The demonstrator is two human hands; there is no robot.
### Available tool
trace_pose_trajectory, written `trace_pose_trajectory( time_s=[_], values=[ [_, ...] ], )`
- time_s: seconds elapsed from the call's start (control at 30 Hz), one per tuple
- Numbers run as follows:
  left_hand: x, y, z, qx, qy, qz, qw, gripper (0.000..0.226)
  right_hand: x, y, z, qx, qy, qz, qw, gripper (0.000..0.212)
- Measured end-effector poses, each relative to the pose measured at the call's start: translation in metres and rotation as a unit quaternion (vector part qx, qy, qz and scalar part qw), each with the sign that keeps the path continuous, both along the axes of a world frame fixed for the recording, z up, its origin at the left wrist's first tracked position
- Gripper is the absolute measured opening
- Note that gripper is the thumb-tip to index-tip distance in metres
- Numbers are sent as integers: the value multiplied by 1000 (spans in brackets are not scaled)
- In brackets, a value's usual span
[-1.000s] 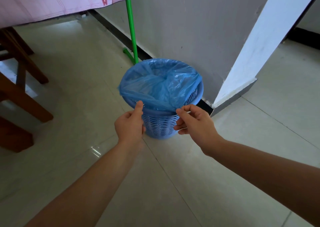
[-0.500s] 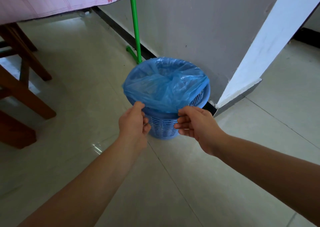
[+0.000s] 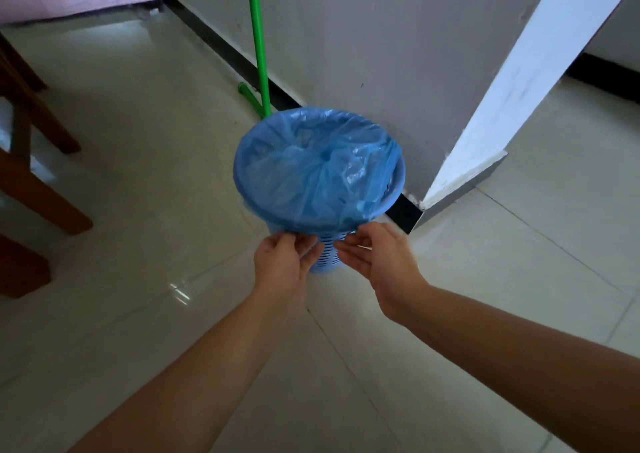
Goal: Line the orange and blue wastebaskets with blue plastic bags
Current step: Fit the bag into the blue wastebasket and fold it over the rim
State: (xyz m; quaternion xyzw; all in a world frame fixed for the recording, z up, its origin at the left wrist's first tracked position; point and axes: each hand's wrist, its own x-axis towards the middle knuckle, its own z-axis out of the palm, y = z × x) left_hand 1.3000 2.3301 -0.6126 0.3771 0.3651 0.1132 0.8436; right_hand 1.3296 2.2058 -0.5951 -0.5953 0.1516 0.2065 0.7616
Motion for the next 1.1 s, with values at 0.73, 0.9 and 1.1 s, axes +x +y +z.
trace_pose_trajectory(
  time_s=[0.73,0.9,1.1],
  values=[
    [4,18,20,153,1,16,988,29,42,-17,17,-271,-170,-28,947,16],
    [8,28,20,157,-5,32,987,28,29,1,-9,20,-9,-53,998,22],
    [8,34,22,187,-1,59,981,40,33,4,-14,59,4,-57,997,29]
  ],
)
